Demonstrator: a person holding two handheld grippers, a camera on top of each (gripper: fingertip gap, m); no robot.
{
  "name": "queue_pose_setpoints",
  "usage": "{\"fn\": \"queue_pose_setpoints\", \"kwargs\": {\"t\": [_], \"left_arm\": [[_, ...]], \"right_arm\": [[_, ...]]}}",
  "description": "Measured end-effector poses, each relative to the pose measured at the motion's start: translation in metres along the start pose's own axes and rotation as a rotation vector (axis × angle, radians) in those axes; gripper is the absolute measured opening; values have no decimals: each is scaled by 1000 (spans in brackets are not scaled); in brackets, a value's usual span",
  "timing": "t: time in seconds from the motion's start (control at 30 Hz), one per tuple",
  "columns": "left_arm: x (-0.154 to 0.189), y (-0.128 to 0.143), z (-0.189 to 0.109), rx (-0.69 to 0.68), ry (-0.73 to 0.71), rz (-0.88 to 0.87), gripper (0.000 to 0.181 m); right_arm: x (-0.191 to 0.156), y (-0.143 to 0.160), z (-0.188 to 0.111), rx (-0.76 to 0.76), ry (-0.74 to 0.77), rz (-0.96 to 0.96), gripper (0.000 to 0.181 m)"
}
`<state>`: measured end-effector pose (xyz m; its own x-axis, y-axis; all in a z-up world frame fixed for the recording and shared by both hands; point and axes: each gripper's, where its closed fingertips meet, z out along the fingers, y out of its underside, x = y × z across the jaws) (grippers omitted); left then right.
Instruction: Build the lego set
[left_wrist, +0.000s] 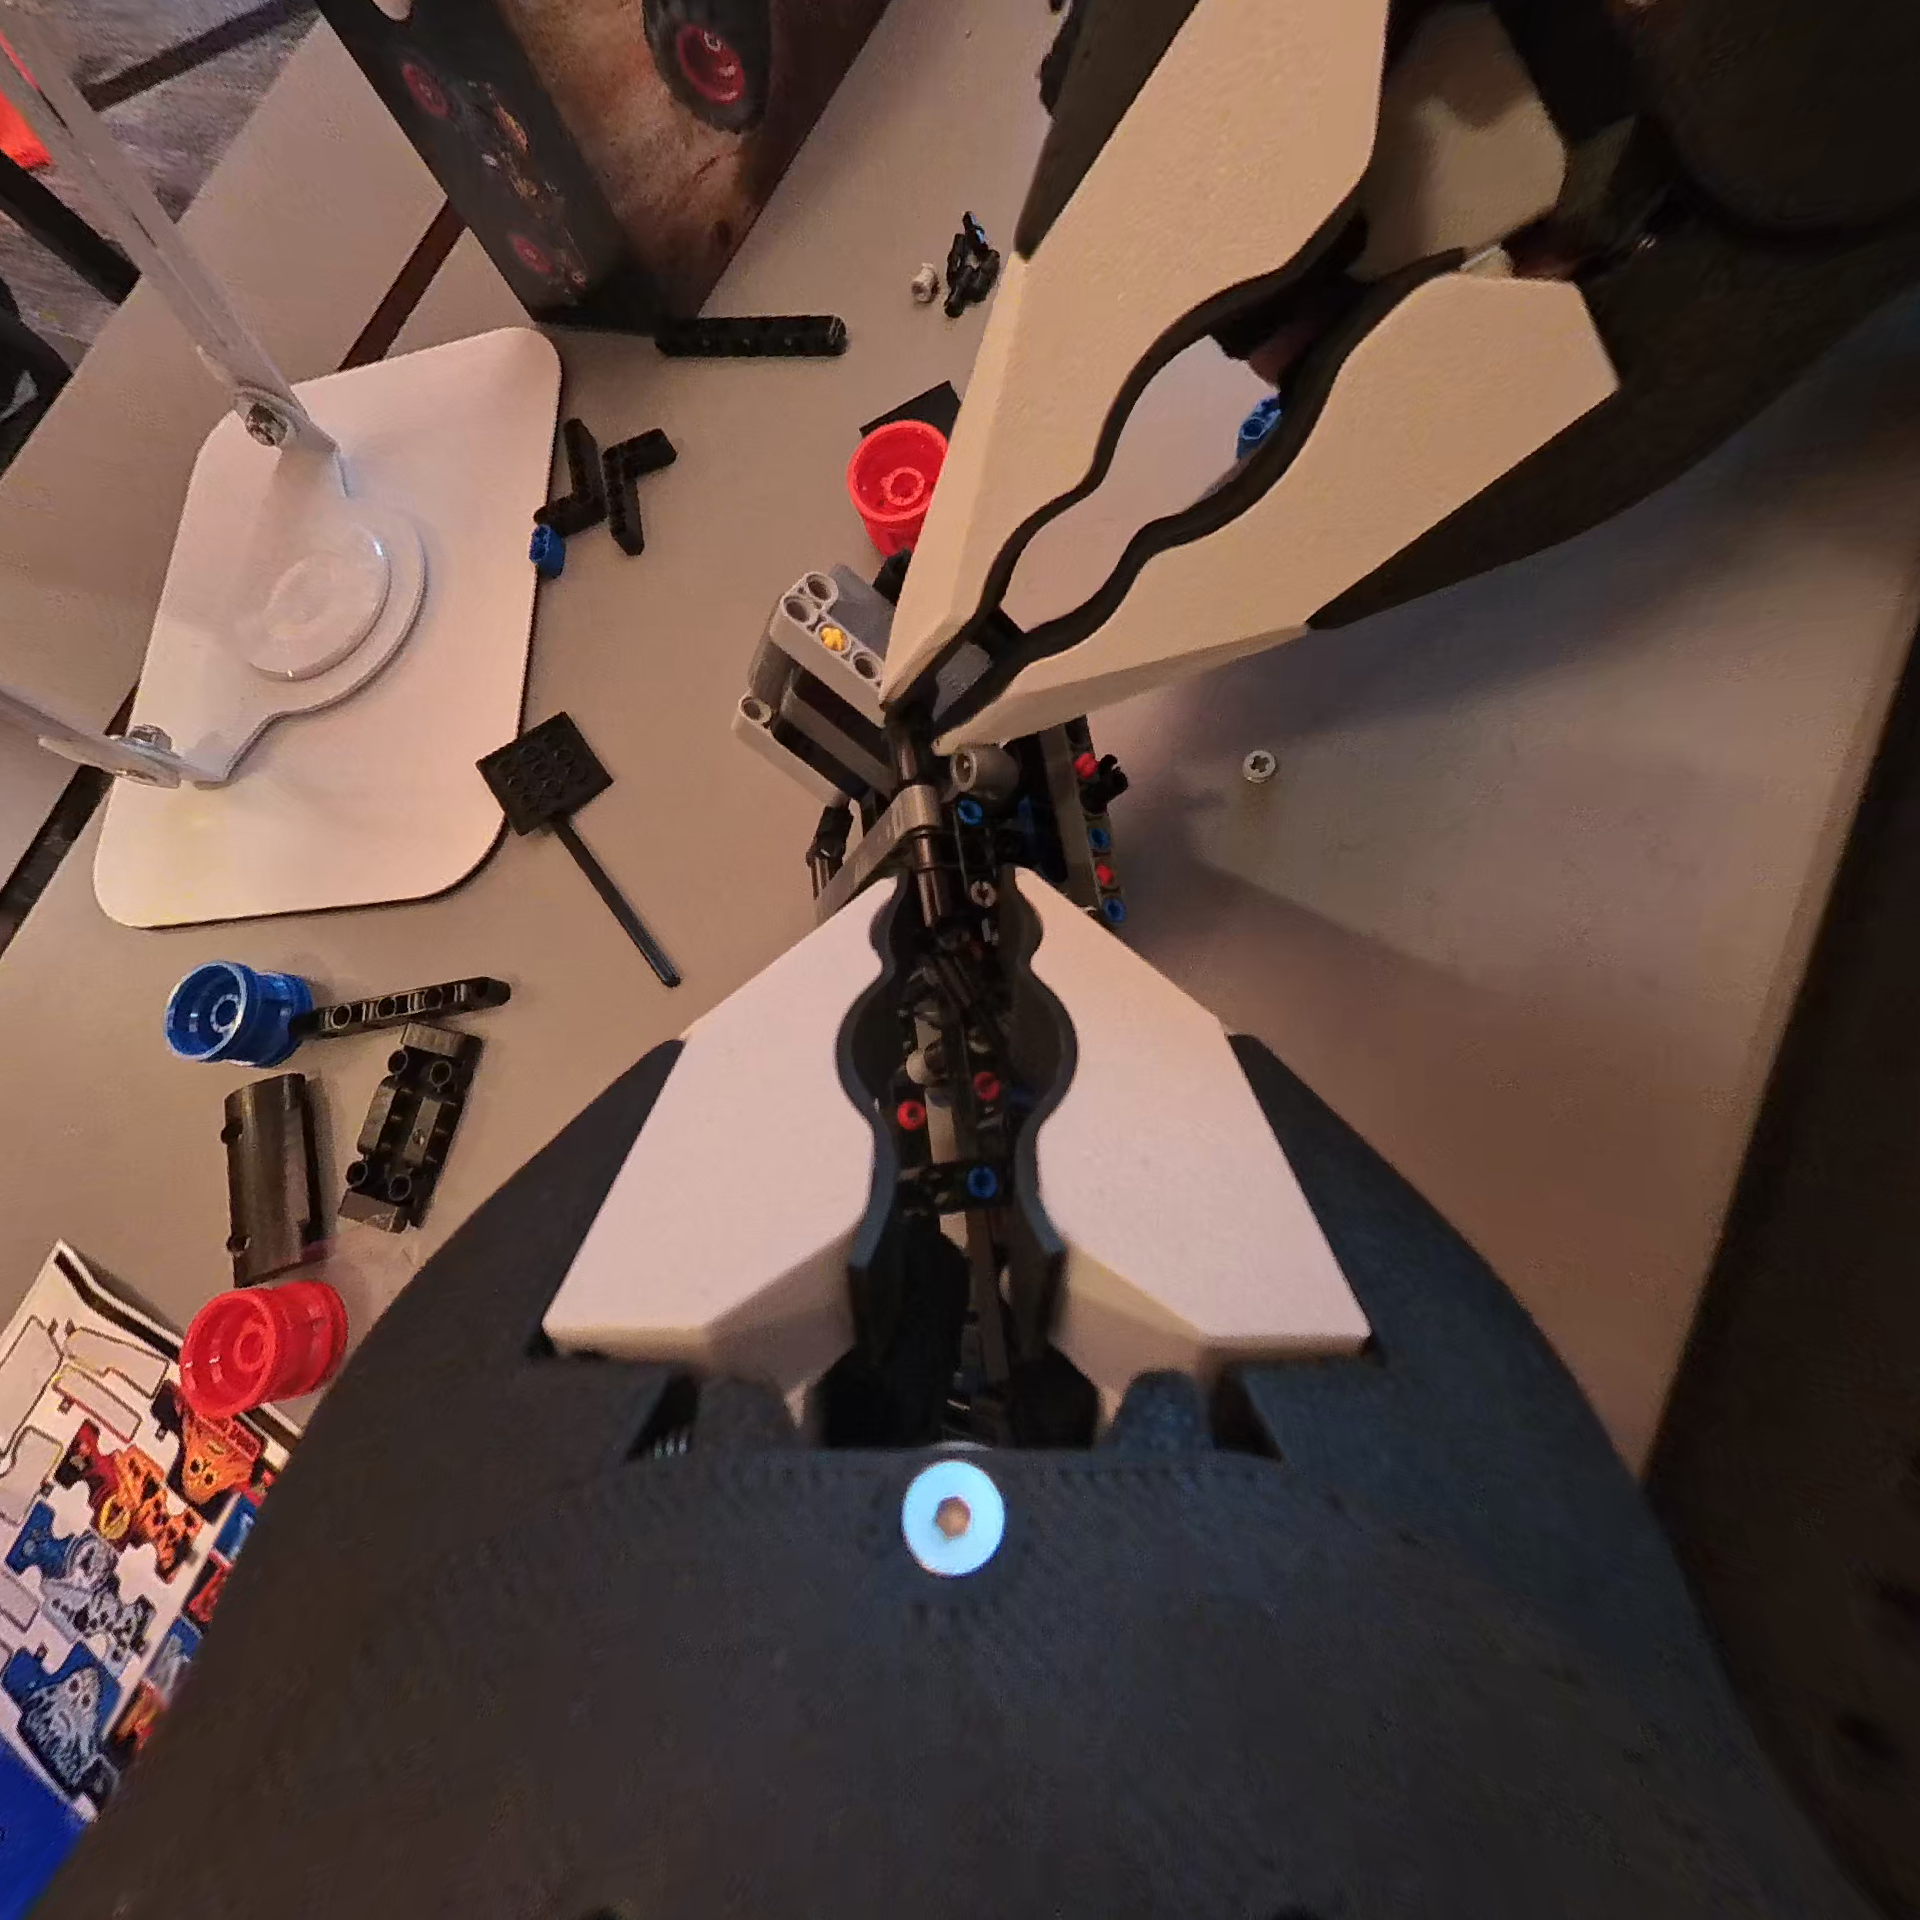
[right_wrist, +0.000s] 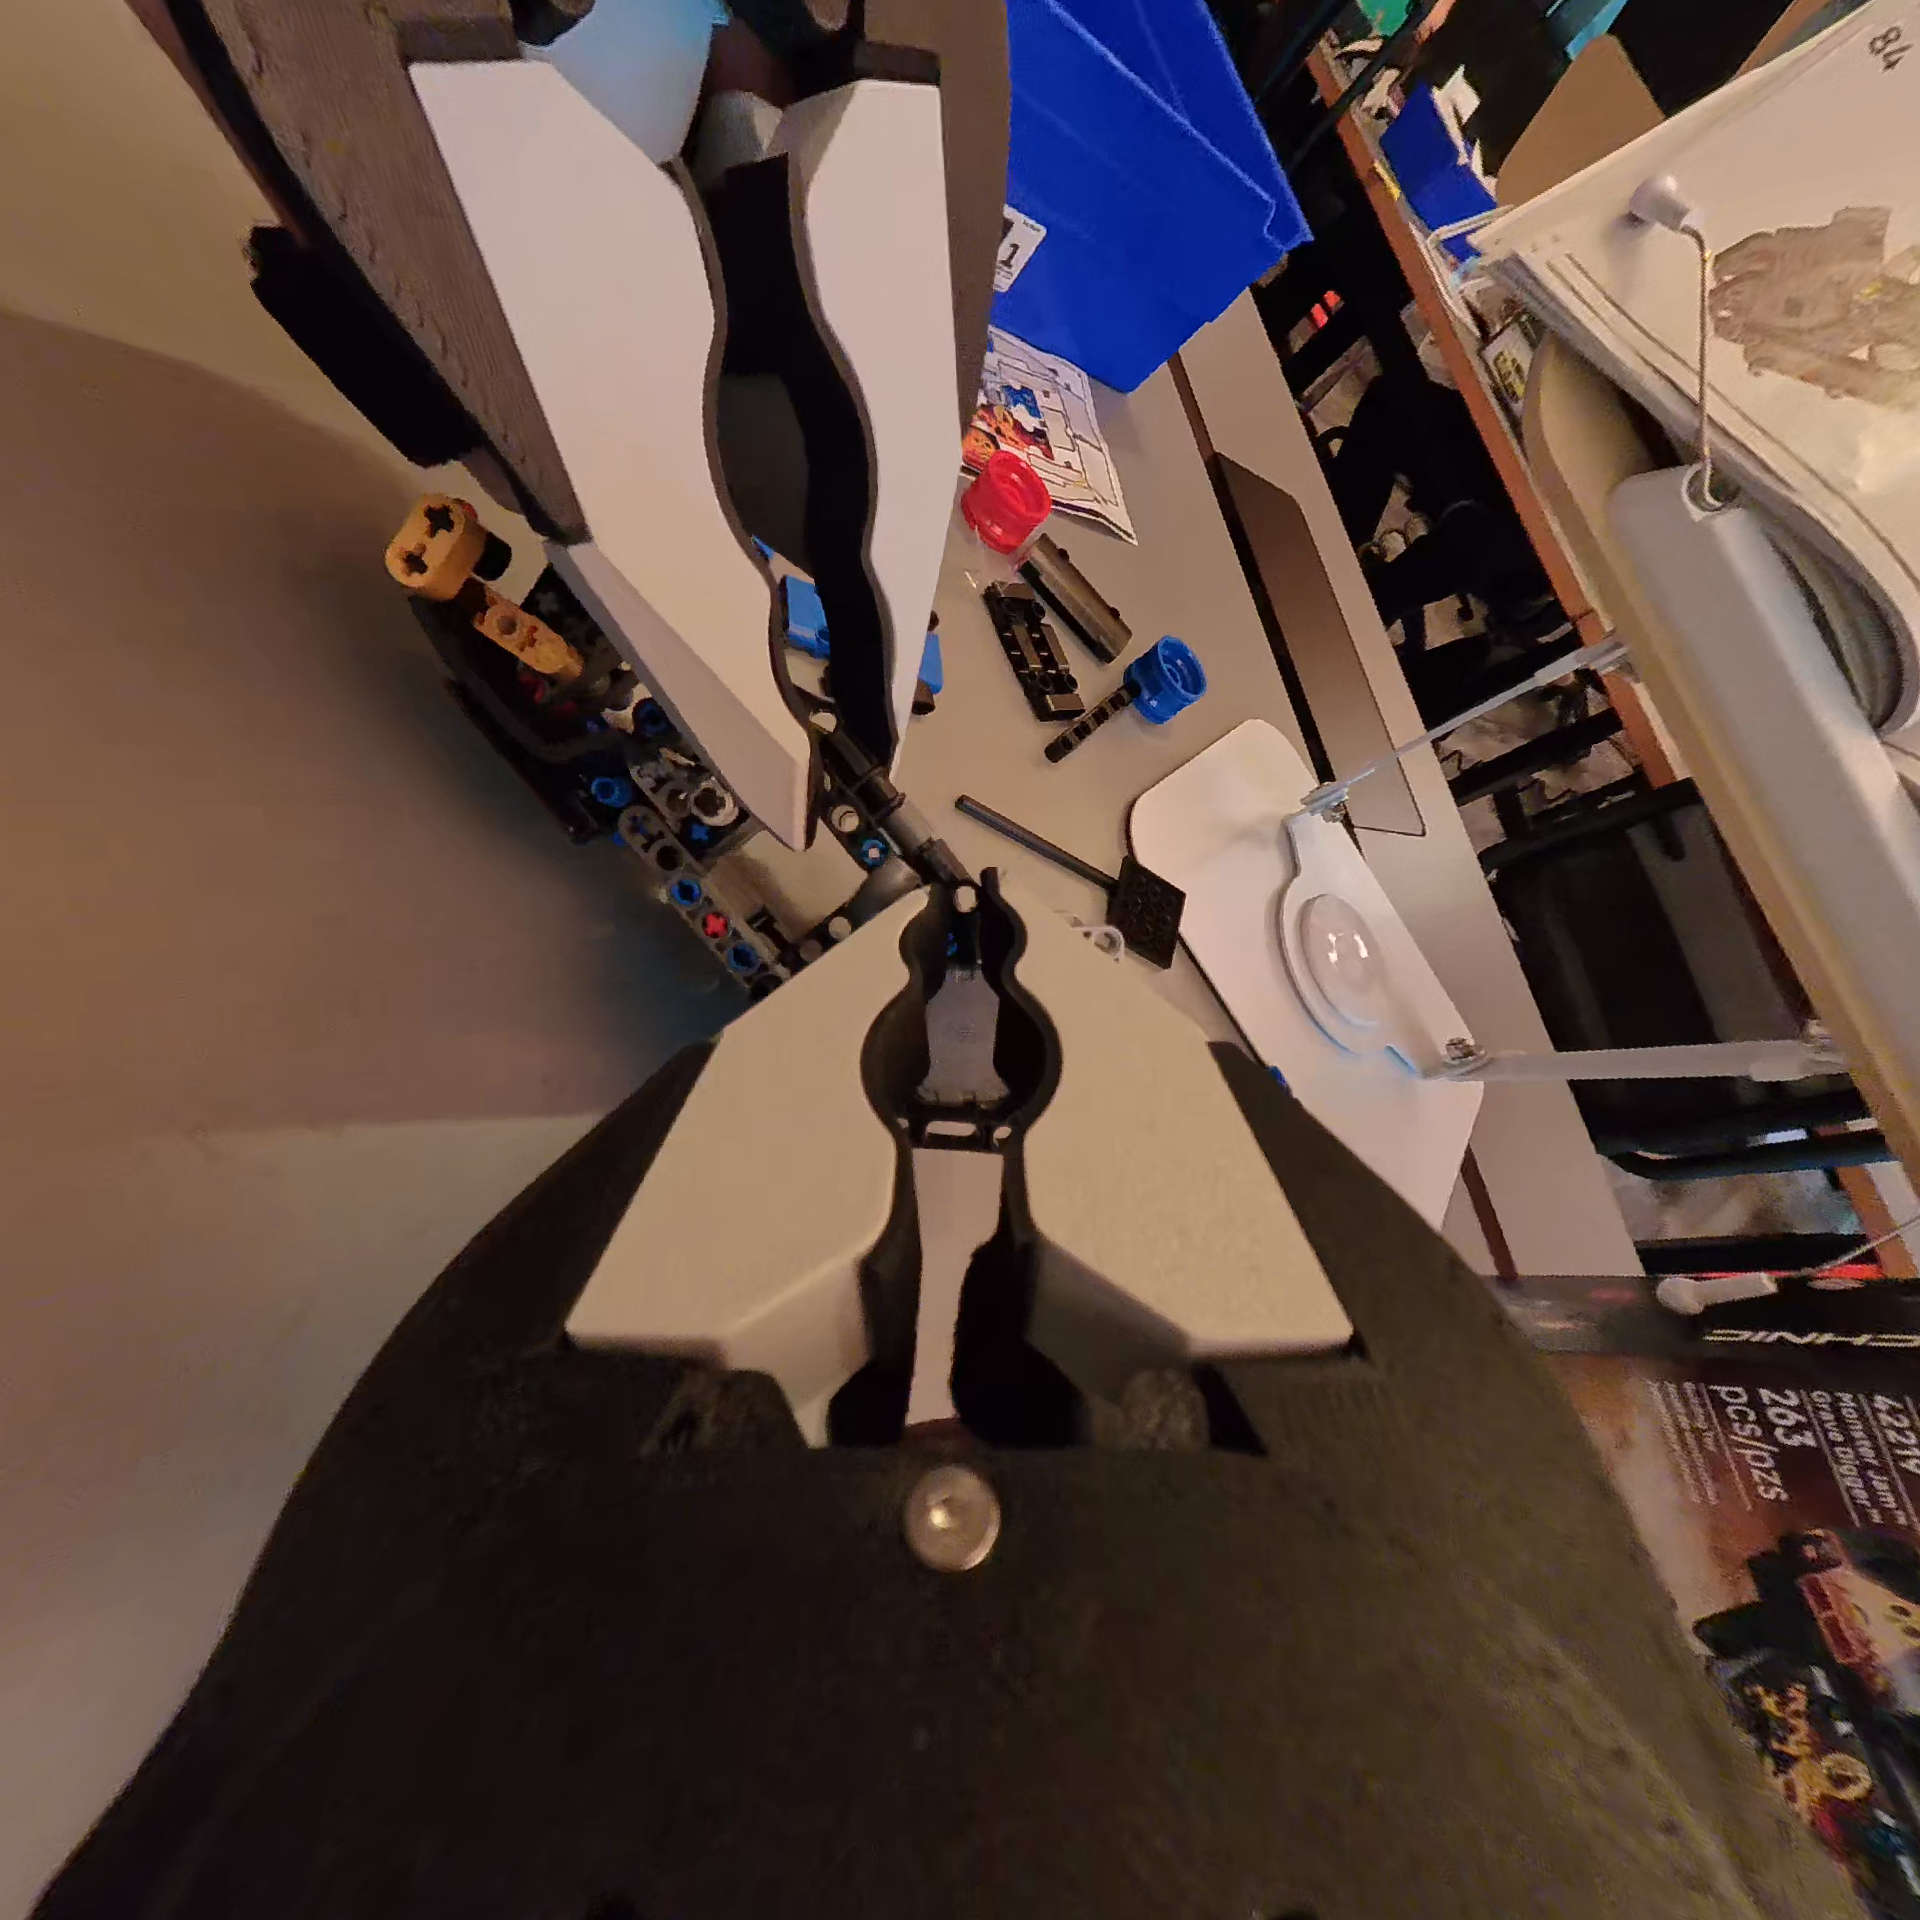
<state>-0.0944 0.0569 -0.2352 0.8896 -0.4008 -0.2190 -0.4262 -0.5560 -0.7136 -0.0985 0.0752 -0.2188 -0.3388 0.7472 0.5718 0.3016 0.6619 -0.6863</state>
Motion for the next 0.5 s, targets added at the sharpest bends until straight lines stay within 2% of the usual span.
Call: {"fn": "queue_pose_setpoints", "kwargs": {"t": [0.43, 0.5], "left_arm": [[8, 0, 1, -22, -32, 89, 13], [9, 0, 0, -12, -39, 103, 13]], "right_arm": [[-8, 3, -11, -8, -102, 16, 5], [-4, 8, -20, -26, -102, 28, 14]]}}
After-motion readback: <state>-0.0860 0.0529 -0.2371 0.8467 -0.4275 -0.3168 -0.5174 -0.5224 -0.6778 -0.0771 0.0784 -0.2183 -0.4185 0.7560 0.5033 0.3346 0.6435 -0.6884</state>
